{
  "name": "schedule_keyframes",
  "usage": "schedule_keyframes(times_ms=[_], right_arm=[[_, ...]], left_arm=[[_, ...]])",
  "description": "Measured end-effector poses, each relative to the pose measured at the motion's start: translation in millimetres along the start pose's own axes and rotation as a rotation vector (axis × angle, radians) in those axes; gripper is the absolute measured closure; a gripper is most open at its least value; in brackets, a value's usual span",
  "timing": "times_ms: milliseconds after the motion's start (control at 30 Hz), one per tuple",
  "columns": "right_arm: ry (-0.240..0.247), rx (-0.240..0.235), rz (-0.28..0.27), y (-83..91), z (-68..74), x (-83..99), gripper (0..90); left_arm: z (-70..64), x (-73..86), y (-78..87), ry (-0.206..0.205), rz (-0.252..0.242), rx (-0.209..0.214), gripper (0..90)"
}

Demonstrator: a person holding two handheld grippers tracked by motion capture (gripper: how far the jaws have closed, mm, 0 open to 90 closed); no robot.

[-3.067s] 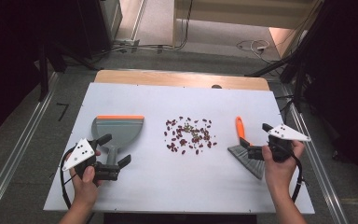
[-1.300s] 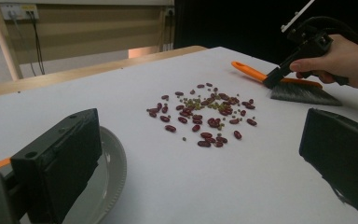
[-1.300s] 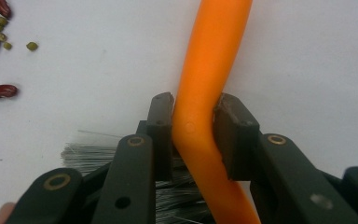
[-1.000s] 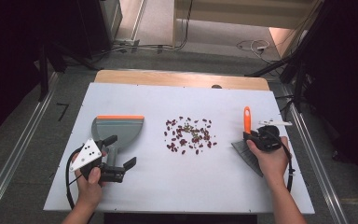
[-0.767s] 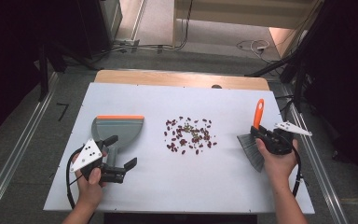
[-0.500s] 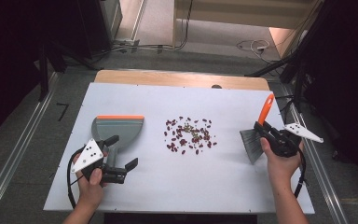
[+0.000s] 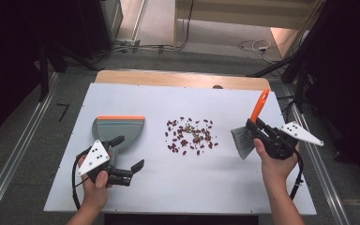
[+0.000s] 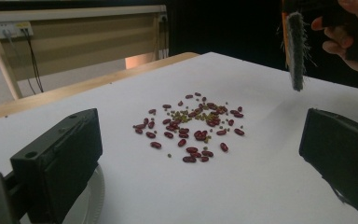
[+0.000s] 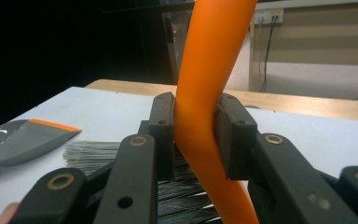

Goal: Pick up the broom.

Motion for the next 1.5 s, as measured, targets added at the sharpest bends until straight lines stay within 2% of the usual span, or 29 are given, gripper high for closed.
schedule_keyframes(times_ms=[167,467,700,833,967,1067,1200,1233,1267,1333,1400,1500], right_arm=[[0.012,-0.055,-0.001,-8.9,23.7,-0.5,68.5],[0.05,-0.148,0.012,-24.4,69.0,2.7,68.5],[0.07,-0.196,0.035,-38.6,95.6,11.3,68.5],[0.085,-0.213,0.035,-44.1,109.8,13.5,68.5],[0.088,-0.228,0.03,-47.9,122.9,14.6,68.5],[0.095,-0.239,0.025,-49.1,132.3,15.0,68.5],[0.111,-0.249,0.022,-50.6,146.0,16.7,68.5],[0.116,-0.251,0.019,-51.2,149.0,17.1,68.5],[0.116,-0.253,0.02,-51.8,151.9,17.9,68.5],[0.12,-0.26,0.021,-52.8,157.3,19.4,68.5],[0.123,-0.269,0.02,-53.8,162.3,20.7,68.5],[0.123,-0.279,0.016,-54.5,168.8,21.8,68.4]], left_arm=[[-15.1,-1.7,-7.6,-0.02,0.009,0.034,0.0],[-33.4,-5.4,-25.0,0.009,0.02,0.088,0.5],[-48.9,-4.7,-37.2,0.013,0.039,0.123,1.9],[-56.9,-9.9,-46.9,0.041,0.031,0.141,2.4],[-69.0,-11.0,-59.7,0.04,0.048,0.148,5.2],[-76.2,-6.8,-64.2,0.025,0.073,0.148,6.5],[-83.9,-7.2,-65.5,0.049,0.078,0.176,8.0],[-85.3,-6.6,-66.3,0.052,0.086,0.168,8.3],[-86.7,-5.9,-67.4,0.061,0.094,0.156,10.8],[-91.6,-3.9,-69.3,0.07,0.109,0.158,14.7],[-94.7,-2.2,-71.2,0.069,0.124,0.146,20.0],[-99.9,-0.7,-72.1,0.075,0.137,0.154,29.0]])
Point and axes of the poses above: each handheld gripper's, and its own axes: y roughly backward along the jaws, x roughly out of its underside, z roughly to its left, the point moved 10 cm from there along -y, roughly forward along the jaws, and after that the axes turned 7 degrees about -x, right-handed, at the moved point
